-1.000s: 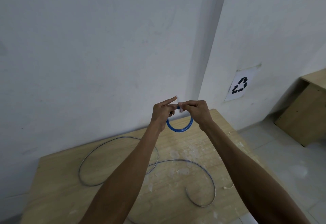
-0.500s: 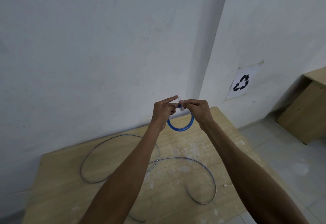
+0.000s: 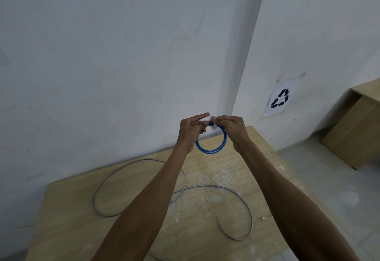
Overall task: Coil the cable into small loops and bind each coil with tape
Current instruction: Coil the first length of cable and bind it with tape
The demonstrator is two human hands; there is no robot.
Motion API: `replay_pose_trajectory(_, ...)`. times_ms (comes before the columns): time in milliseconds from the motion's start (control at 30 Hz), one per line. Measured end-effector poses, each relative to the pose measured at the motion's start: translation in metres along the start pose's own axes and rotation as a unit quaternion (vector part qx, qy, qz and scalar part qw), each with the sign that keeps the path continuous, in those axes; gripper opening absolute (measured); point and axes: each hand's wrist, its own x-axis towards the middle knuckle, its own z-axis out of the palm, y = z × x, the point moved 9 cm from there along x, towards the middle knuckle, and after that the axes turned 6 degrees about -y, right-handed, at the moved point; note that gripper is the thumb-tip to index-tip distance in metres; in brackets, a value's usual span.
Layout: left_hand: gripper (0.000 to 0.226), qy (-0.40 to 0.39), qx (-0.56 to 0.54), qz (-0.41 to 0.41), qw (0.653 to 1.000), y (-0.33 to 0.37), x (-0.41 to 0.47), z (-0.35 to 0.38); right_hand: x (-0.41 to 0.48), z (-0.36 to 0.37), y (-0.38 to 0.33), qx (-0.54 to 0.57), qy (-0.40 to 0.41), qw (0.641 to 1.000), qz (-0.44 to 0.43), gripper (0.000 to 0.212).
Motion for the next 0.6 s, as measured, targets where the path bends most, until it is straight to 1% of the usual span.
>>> replay_pose_trajectory(333,0.036,0.012,0.024,0.047,0.999,0.010,-0.010,0.000,0.002,0.000,0.010,0.053,0.028,0.997,0.040,0.033)
replay_pose_trajectory(433,0.035,0.015,0.036,0.052,0.998,0.008,-0.012,0.002,0.002,0.000,0.010,0.057,0.044,0.997,0.036,0.033)
replay_pose_trajectory(533,0.037,0.019,0.046,0.051,0.997,0.005,-0.012,0.002,0.002,0.001,0.013,0.042,0.042,0.998,0.029,0.038)
replay_pose_trajectory(600,0.037,0.022,0.060,0.056,0.996,0.006,-0.014,0.004,0.003,0.001,0.015,0.039,0.045,0.998,0.022,0.034)
